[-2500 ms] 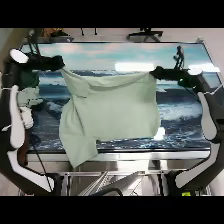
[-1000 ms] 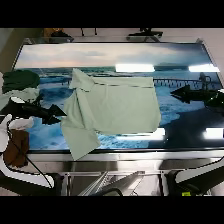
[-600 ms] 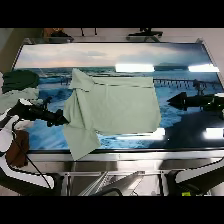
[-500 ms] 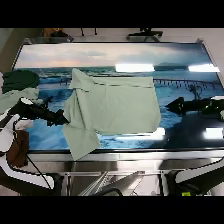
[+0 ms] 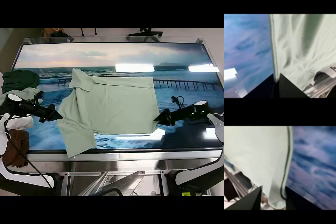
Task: Fold the shirts.
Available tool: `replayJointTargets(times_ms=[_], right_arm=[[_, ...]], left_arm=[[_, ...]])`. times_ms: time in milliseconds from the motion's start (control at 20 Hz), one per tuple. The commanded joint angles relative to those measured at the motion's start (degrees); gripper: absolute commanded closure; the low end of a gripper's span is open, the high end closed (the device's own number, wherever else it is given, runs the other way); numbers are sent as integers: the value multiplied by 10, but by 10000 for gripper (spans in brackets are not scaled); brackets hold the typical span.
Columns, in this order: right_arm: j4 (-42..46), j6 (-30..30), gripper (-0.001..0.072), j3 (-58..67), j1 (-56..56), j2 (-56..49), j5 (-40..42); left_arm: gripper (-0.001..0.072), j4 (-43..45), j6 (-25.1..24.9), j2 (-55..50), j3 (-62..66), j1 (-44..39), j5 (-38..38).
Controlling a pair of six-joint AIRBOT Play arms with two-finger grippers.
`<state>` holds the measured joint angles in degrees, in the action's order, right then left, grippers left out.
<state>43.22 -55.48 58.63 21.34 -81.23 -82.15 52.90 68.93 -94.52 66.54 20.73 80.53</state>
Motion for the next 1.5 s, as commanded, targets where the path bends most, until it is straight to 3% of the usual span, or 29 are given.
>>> replayJointTargets(times_ms=[0, 100, 200, 350, 550, 650, 800, 900, 1000, 1150, 1300, 1450], right_arm=[[7, 0, 352, -9, -47, 2, 1], [-15, 0, 498, -9, -54, 22, -26], [-41, -6, 689, -8, -51, 73, -34], [-102, -7, 690, 30, -33, 171, -34], [-324, 44, 690, 197, 37, 290, -14], [-414, 52, 689, 311, 92, 329, 28], [-422, 22, 689, 460, 172, 362, 101], [-406, 7, 689, 525, 177, 363, 130], [-400, 3, 688, 550, 177, 359, 122], [-327, -45, 689, 539, 177, 333, 78], [-317, -27, 690, 449, 108, 285, 43], [-150, -1, 690, 318, -61, 233, 107]], left_arm=[[696, -1, 1, 3, -10, 6, 6], [697, -1, 1, 13, -18, 6, 7], [697, -3, 0, 41, -19, 6, 7], [697, -73, -16, 131, -6, 12, 16], [697, -328, -34, 285, 133, 67, 49], [697, -429, -34, 363, 226, 126, 28], [697, -521, -6, 466, 336, 268, -47], [697, -520, 25, 498, 394, 346, -68], [697, -491, 27, 502, 424, 332, -62], [697, -308, 36, 447, 444, 221, -20], [697, -217, 25, 368, 373, 64, -14], [697, -78, 4, 264, 282, -94, -70]])
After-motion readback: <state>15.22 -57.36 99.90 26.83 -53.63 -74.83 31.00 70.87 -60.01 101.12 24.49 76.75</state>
